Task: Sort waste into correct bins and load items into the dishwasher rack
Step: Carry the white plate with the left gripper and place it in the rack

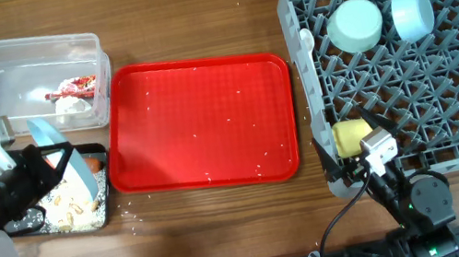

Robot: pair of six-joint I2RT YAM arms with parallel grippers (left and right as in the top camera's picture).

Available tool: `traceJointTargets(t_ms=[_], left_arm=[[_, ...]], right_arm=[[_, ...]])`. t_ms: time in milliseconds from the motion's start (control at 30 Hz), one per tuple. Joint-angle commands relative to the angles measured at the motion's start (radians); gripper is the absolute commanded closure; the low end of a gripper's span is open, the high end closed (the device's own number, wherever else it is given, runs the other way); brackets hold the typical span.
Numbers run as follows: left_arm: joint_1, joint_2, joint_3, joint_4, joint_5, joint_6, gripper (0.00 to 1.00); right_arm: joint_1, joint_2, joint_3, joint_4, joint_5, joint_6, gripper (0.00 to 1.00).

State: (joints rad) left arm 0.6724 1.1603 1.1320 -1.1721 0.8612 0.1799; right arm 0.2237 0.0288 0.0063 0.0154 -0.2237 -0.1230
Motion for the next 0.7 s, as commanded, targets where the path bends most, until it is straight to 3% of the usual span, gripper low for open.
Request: traceJointTargets(t_ms=[0,133,200,333,433,567,667], left_arm=[[-0.055,0.0,-0.007,0.016,0.041,-0.027,0.96],[-0.261,0.001,-0.007,0.19,0.111,-0.14,0.96],[-0.432,0.002,-0.007,0.42,0.101,-0.294,0.96],[-0.723,0.061,-0.007,0.964,-0.066,-0.663,0.96],[-0.934,0.22,-0.006,1.468,-0.104,-0.941,0.96],[-1.075,0.47,-0.005,1.848,-0.222,-1.295,0.96],[-1.129,0.616,-0.001,2.043,-0.3,-1.516,0.96]], right_arm=[[-0.002,-0.005,-0.001,0.002,0.006,0.018,0.0],[-0.002,-0.005,-0.001,0.002,0.006,0.018,0.0],[-0.002,-0.005,-0.001,0.002,0.006,0.018,0.0],[-0.002,-0.005,-0.001,0.002,0.006,0.018,0.0],[-0.002,-0.005,-0.001,0.002,0.006,0.018,0.0],[-0.002,-0.005,-0.001,0.002,0.006,0.018,0.0],[-0.002,-0.005,-0.001,0.002,0.006,0.018,0.0]])
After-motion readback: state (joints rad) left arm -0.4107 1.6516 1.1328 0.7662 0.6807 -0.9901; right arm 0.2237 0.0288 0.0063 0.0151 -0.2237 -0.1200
